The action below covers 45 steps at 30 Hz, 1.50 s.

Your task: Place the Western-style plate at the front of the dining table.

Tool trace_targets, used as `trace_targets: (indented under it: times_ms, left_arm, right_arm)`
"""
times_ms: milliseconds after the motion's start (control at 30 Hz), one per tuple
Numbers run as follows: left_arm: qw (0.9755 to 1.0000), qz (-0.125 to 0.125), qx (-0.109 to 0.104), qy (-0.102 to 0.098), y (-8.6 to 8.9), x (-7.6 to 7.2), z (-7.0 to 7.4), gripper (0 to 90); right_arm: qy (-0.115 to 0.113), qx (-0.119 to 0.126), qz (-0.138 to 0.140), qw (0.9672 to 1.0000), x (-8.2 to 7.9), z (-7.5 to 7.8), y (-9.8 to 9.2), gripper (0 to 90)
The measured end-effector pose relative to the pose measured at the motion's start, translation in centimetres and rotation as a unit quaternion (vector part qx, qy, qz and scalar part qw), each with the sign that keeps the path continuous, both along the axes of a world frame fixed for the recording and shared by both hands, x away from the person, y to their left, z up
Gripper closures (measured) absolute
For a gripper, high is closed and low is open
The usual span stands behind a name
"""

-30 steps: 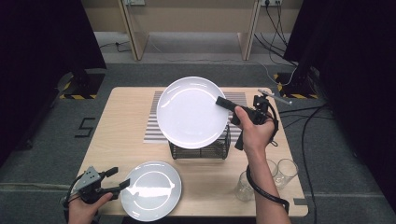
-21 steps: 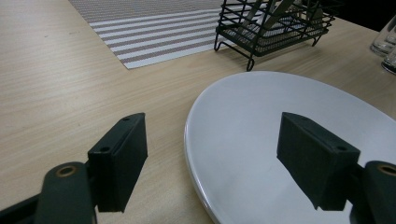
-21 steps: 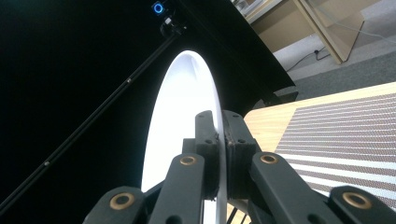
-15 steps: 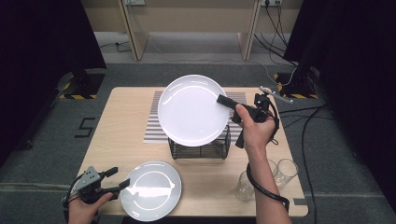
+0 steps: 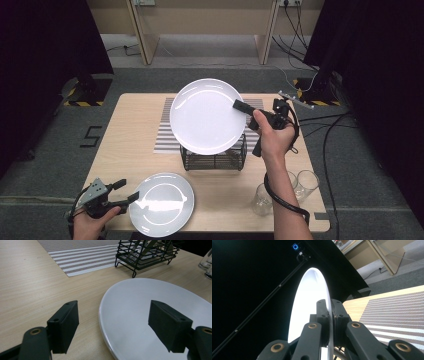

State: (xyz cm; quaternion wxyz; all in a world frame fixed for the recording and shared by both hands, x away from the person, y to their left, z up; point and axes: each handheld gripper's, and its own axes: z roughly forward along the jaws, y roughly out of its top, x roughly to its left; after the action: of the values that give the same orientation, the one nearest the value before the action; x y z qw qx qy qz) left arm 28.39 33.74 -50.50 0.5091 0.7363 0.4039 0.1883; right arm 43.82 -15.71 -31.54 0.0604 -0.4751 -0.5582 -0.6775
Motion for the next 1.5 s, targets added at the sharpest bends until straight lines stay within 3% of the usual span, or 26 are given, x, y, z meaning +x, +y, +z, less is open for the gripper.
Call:
trace_targets:
  times_ms: [1500]
  left_arm:
    - [1.0,0.0,-0.001,0.0,0.0,0.0,0.0,24.1]
  right_arm:
    - [0.016,0.007,-0.011,0.9998,1.7,0.4,0.0,86.4]
